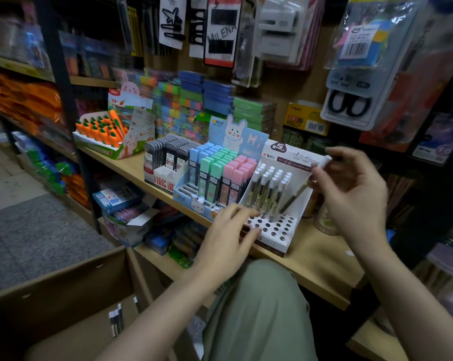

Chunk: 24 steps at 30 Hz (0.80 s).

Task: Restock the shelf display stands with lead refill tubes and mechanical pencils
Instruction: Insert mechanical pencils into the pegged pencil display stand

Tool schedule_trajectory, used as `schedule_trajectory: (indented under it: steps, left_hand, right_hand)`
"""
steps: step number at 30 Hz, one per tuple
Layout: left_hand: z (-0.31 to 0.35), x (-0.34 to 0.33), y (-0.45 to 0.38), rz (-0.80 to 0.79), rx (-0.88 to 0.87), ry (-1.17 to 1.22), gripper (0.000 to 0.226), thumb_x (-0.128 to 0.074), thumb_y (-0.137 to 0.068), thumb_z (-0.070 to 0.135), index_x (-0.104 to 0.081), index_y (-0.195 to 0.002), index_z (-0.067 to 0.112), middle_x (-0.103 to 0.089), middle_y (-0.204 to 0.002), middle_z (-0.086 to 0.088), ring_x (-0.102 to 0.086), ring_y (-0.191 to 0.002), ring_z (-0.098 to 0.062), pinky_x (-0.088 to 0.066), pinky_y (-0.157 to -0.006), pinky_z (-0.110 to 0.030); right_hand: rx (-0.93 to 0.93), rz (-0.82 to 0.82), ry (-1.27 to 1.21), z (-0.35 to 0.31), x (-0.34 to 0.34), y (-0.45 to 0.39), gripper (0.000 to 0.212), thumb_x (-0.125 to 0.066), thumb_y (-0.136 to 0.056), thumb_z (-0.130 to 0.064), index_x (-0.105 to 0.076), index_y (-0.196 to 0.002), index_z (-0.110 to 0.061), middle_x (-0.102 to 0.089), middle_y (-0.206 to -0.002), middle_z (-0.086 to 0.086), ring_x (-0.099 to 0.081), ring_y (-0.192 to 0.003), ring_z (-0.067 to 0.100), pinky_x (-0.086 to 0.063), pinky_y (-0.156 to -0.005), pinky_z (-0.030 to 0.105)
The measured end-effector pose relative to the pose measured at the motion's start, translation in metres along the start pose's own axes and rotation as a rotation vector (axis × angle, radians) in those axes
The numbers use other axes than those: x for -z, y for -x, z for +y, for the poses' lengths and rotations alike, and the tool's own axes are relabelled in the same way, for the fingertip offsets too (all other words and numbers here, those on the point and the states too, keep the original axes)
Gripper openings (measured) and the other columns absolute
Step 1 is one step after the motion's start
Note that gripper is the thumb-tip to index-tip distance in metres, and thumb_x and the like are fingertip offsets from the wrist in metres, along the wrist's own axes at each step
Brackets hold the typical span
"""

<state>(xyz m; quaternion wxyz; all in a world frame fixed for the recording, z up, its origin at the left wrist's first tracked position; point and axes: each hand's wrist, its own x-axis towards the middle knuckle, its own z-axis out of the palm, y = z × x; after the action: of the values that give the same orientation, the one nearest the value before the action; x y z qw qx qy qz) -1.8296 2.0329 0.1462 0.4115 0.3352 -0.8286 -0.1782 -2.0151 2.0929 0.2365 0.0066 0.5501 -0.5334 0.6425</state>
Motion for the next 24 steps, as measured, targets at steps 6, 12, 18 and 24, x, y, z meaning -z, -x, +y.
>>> schedule_trajectory:
  steps: [6, 12, 18, 24]
  left_hand:
    - [-0.018, -0.004, 0.002, -0.170, -0.176, -0.329, 0.032, -0.056, -0.096, 0.031, -0.059, -0.127, 0.027, -0.049, -0.131, 0.000, -0.037, -0.125, -0.018, -0.044, -0.099, -0.034]
    - [-0.019, -0.005, 0.000, -0.162, -0.161, -0.357, 0.031, -0.055, -0.096, 0.030, -0.061, -0.127, 0.028, -0.050, -0.134, 0.001, -0.038, -0.127, -0.018, -0.050, -0.093, -0.036]
    - [-0.017, -0.007, 0.001, -0.137, -0.145, -0.386, 0.029, -0.054, -0.096, 0.029, -0.063, -0.123, 0.023, -0.052, -0.129, -0.001, -0.040, -0.126, -0.019, -0.053, -0.086, -0.037]
    - [-0.018, -0.009, 0.001, -0.196, -0.160, -0.377, 0.035, -0.053, -0.097, 0.023, -0.054, -0.131, 0.017, -0.047, -0.134, -0.001, -0.036, -0.129, -0.019, -0.052, -0.088, -0.040]
  right_hand:
    - [0.036, -0.011, 0.287, 0.025, -0.014, -0.003, 0.026, -0.069, -0.088, -0.016, -0.058, -0.108, -0.029, -0.067, -0.092, -0.012, -0.065, -0.085, -0.002, -0.054, -0.075, 0.017]
    - [0.016, -0.030, 0.371, 0.040, -0.021, -0.003, 0.026, -0.068, -0.089, -0.022, -0.057, -0.109, -0.033, -0.069, -0.095, -0.004, -0.067, -0.088, 0.012, -0.056, -0.076, 0.030]
    - [-0.014, -0.065, 0.400, 0.037, -0.018, -0.007, 0.026, -0.071, -0.087, -0.017, -0.059, -0.104, -0.032, -0.064, -0.086, -0.014, -0.063, -0.081, -0.003, -0.053, -0.073, 0.019]
    - [-0.078, -0.043, 0.459, 0.025, -0.018, -0.023, 0.019, -0.078, -0.080, -0.016, -0.069, -0.095, -0.021, -0.066, -0.083, -0.011, -0.064, -0.081, 0.005, -0.040, -0.075, 0.008]
